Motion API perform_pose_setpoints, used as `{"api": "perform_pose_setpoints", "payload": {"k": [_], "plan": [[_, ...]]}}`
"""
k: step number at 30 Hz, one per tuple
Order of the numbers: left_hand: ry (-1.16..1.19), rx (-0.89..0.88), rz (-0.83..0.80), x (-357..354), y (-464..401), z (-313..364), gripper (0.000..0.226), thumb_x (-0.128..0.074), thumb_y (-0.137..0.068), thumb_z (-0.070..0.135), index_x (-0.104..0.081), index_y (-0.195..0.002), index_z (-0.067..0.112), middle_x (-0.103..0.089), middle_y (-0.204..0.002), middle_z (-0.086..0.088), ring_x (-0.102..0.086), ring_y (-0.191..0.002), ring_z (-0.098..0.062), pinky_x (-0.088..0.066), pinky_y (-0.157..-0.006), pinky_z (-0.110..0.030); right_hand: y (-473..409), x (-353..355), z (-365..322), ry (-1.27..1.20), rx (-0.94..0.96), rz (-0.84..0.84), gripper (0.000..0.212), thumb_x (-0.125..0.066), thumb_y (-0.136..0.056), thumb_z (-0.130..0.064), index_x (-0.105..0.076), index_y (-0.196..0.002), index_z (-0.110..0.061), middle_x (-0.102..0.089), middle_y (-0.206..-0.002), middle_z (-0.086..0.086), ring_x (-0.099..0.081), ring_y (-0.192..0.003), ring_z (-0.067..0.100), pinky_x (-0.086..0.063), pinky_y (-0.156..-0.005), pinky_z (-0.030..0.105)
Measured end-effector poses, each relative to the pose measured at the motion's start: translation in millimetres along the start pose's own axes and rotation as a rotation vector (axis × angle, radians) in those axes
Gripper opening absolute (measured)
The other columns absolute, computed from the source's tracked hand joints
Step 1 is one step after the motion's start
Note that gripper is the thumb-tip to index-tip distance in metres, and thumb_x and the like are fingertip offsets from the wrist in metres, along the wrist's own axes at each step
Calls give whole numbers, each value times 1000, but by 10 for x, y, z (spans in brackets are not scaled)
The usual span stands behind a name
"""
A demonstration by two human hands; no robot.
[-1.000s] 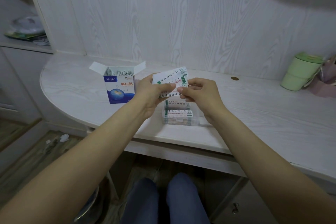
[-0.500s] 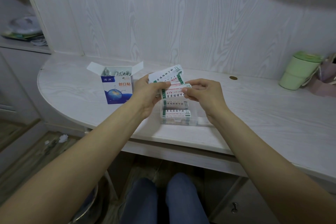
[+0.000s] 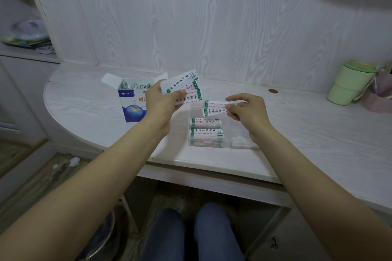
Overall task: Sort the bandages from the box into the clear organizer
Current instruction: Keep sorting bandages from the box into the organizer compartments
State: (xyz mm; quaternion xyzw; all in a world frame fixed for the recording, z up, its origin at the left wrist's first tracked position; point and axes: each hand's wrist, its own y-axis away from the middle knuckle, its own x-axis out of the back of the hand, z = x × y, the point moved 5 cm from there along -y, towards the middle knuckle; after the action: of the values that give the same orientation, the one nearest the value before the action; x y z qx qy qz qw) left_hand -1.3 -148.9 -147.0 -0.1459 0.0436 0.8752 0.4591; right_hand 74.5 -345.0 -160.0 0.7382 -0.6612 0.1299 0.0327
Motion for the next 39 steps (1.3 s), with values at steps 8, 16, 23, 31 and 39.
{"api": "perform_pose_setpoints", "payload": {"k": [8,16,23,31,39], "plan": [[-7,11,-34,-40,-50,-48,30,-63,-81,-12,-56,-102,8,-66,-92,-6,-68,-81,-19,-59,-73,-29,-68,-239,0,363,99,-85,10,-68,-82,-3,-69,-87,-12,-62,-70,12,-60,-59,15,-41,-50,14],[-15,16,-37,-31,-80,-77,28,-64,-81,-10,-57,-99,10,-67,-91,-5,-68,-82,-20,-59,-72,-26,-129,-346,-1,696,147,-203,8,-68,-81,-14,-70,-89,-15,-61,-82,3,-59,-79,20,-47,-67,29],[-18,27,-40,-30,-90,-85,27,-64,-81,-10,-56,-90,14,-67,-91,-5,-68,-83,-20,-59,-71,-26,-122,-421,-62,875,167,-252,6,-68,-83,-18,-72,-88,-16,-70,-92,2,-62,-89,20,-44,-67,29],[-46,35,-29,-23,-110,-82,27,-65,-82,-8,-56,-89,15,-67,-91,-4,-68,-83,-18,-59,-77,-30,-149,-521,-142,831,216,-344,13,-71,-81,-11,-73,-94,-10,-69,-87,1,-63,-84,19,-54,-79,35],[-54,33,-30,-2,-123,-82,26,-65,-80,-9,-57,-88,14,-68,-92,-6,-68,-84,-20,-59,-75,-30,-158,-616,-147,896,229,-446,19,-72,-82,-16,-72,-101,-18,-62,-86,-2,-62,-82,17,-53,-81,34]]}}
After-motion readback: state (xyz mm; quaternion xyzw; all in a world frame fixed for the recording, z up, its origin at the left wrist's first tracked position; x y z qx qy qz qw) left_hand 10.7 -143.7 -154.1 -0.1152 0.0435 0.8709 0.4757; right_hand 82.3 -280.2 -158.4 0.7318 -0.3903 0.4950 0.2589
